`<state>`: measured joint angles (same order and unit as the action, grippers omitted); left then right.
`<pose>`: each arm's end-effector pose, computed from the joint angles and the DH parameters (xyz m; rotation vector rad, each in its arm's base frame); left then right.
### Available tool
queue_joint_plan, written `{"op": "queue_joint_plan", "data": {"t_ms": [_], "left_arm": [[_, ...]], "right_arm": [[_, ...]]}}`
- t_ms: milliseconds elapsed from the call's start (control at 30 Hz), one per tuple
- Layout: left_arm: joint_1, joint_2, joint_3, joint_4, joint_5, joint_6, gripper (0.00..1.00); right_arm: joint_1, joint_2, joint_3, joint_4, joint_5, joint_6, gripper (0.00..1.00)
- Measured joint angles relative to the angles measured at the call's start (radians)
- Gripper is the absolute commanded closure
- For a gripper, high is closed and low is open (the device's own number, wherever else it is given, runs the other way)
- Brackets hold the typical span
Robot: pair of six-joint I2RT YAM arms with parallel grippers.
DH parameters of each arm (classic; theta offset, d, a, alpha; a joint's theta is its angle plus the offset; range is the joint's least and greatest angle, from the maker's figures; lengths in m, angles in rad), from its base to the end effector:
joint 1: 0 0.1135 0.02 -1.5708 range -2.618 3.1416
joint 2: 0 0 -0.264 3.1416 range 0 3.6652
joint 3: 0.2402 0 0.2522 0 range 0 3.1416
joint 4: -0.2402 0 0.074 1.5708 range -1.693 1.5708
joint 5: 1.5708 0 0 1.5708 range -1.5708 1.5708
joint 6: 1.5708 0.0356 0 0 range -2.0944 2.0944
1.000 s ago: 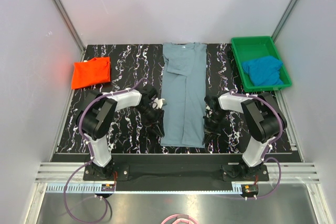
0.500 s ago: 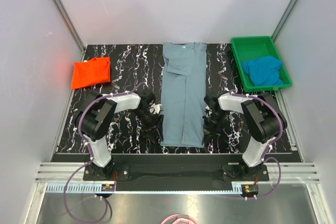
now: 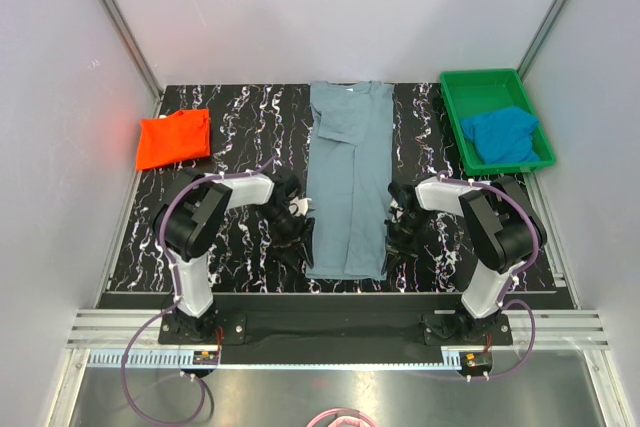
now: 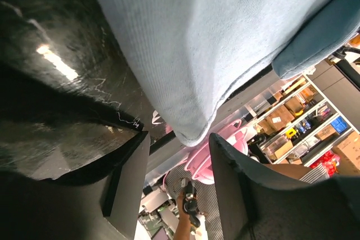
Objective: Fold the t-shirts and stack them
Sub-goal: Fold the tshirt
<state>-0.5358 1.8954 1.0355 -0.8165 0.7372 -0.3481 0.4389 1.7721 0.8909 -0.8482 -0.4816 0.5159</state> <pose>0.2448 -0.1732 0.1174 -0.1913 -2.5997 0.8510 0.2268 0.1247 0.1171 -0.1589 -2.7352 -0.4974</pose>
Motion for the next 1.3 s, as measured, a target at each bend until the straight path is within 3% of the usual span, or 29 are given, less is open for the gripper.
{"op": "queue_joint_plan", "data": {"t_ms": [100, 133, 333, 433, 1300], "left_arm": [[-0.008, 0.009, 0.005, -0.001, 0.000, 0.000, 0.63], [-0.010, 0.013, 0.008, -0.001, 0.000, 0.001, 0.73], [-0.016, 0.026, 0.019, 0.002, 0.008, 0.010, 0.88], [-0.016, 0.026, 0.019, 0.003, 0.016, 0.010, 1.00], [0.048, -0.046, 0.222, -0.100, -0.063, 0.175, 1.00]], "right_arm": [[0.000, 0.000, 0.000, 0.008, -0.006, 0.002, 1.00], [0.000, 0.000, 0.000, 0.010, -0.007, 0.002, 1.00], [-0.010, 0.004, 0.005, 0.014, -0.009, 0.002, 1.00], [-0.019, 0.007, 0.010, 0.016, -0.009, 0.002, 1.00], [-0.148, -0.148, 0.147, 0.010, 0.066, -0.091, 1.00]]}}
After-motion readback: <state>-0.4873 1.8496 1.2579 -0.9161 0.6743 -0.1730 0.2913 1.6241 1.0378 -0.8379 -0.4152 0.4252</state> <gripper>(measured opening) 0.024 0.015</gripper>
